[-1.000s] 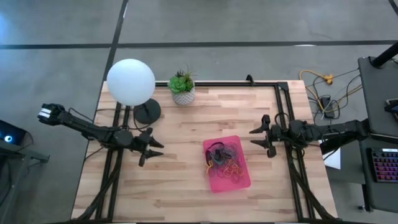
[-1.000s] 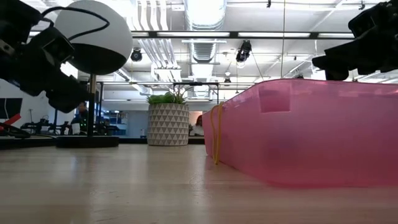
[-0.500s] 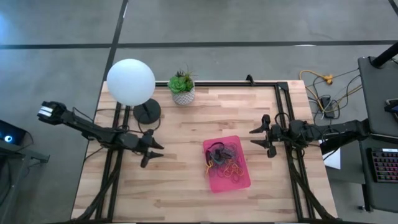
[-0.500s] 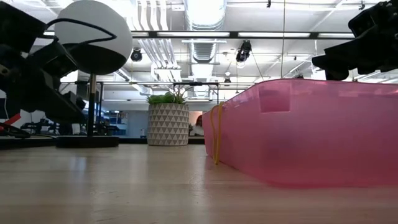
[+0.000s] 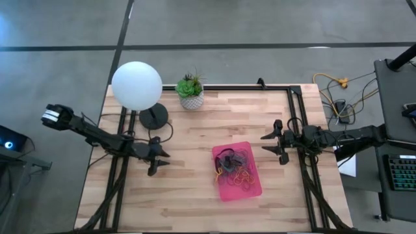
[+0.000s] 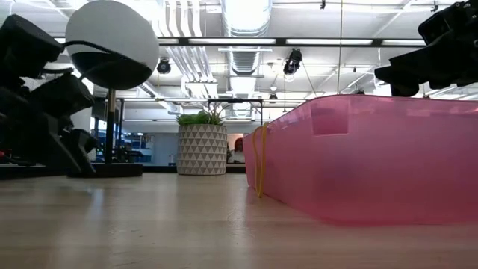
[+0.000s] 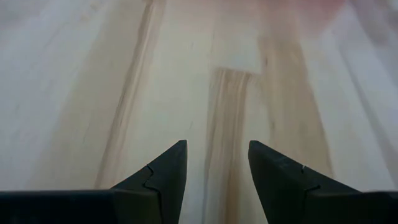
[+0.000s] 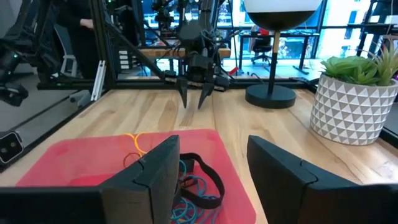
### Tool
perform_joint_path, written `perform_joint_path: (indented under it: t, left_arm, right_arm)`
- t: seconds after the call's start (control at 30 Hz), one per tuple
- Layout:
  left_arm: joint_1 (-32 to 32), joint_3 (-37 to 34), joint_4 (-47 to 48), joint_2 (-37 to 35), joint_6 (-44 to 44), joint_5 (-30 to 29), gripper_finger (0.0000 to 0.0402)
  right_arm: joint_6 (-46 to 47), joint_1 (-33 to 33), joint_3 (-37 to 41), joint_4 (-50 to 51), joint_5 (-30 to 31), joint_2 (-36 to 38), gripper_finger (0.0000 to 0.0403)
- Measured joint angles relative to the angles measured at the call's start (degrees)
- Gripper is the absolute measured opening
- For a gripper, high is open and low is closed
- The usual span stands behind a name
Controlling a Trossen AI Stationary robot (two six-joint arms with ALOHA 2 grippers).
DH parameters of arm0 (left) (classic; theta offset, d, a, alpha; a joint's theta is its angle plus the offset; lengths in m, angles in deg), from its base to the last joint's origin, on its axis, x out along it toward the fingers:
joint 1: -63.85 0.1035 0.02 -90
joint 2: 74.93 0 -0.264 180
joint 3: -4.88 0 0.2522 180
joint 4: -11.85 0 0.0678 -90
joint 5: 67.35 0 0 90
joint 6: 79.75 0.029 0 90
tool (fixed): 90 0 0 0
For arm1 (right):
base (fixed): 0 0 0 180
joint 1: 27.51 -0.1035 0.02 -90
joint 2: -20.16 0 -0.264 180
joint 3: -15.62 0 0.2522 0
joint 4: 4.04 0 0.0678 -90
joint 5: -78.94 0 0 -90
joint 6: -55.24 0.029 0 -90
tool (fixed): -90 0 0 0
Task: Pick and place rubber bands into bin
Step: Return to Home Position
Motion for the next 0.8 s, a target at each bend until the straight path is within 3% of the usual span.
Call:
perform_joint_path:
  t: [0.33,0.8]
  left_arm:
    - [0.00,0.00,-0.76,5.67,0.09,-0.13,0.0157]
    - [0.00,0.18,-4.41,6.60,0.02,-0.09,0.0157]
  right_arm:
    - [-0.54,0.00,0.00,-0.01,0.02,0.00,0.0176]
    - [-0.52,0.00,-0.02,-0.01,0.02,0.01,0.0176]
